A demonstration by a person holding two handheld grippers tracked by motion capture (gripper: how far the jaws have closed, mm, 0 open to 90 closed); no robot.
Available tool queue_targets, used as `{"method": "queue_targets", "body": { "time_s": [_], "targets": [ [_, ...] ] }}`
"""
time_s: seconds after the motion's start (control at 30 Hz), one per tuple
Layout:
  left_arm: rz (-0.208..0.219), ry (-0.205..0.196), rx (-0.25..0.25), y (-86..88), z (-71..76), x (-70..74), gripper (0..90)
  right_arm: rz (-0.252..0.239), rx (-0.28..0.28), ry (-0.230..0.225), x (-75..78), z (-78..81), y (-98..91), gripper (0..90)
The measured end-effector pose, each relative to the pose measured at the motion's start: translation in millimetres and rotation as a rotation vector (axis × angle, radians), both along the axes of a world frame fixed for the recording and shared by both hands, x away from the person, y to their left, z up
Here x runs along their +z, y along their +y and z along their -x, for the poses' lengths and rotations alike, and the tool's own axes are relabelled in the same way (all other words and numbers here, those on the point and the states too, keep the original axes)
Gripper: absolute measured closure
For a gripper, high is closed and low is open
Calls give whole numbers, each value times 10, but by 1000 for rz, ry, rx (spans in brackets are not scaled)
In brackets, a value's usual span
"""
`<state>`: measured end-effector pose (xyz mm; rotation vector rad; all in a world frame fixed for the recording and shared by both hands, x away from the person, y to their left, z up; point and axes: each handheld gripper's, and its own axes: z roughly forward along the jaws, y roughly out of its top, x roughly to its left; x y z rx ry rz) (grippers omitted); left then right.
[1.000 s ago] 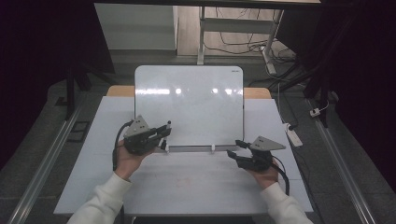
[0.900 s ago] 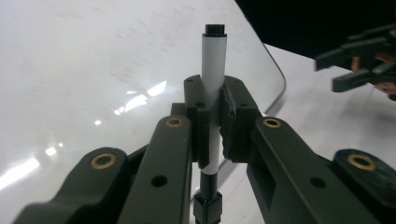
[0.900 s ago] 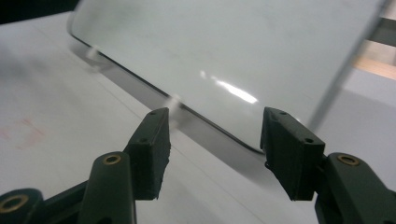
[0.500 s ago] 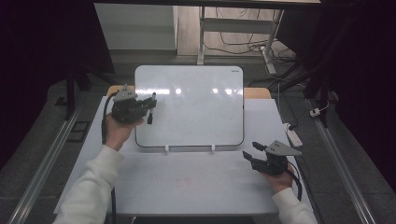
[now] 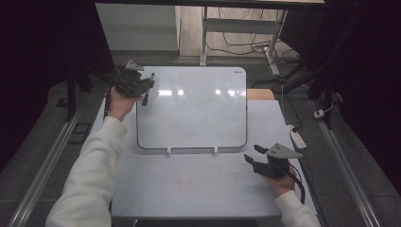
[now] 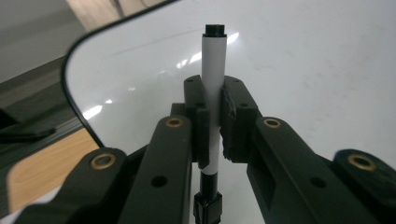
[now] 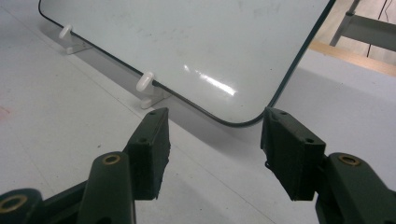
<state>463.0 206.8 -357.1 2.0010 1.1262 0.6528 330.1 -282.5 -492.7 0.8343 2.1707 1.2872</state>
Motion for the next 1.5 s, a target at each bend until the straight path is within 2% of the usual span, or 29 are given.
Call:
{"method": "queue_targets", "body": {
  "time_s": [0.2,0.5,0.8,1.03,1.17,1.3,1.37,1.5],
  "targets": [
    [-40,17,25,-47,-158,-6,813,2,2,6,-15,-4,4,427],
    [-68,3,46,-126,-283,-104,806,13,10,13,-37,-8,18,430],
    [-83,-23,30,-157,-302,-141,796,15,11,17,-48,-14,11,429],
    [-81,-44,22,-155,-277,-132,700,16,12,15,-51,-13,15,429],
    [-49,-76,24,-117,-162,-59,532,16,10,13,-51,-14,10,427],
    [26,-112,-6,-41,125,-25,426,19,16,12,-46,-15,-14,424],
    [45,-119,-37,-11,306,-67,394,16,18,13,-42,-14,-29,422],
    [78,-102,-88,15,635,-234,371,9,26,21,-26,-24,-63,421]
  ]
}}
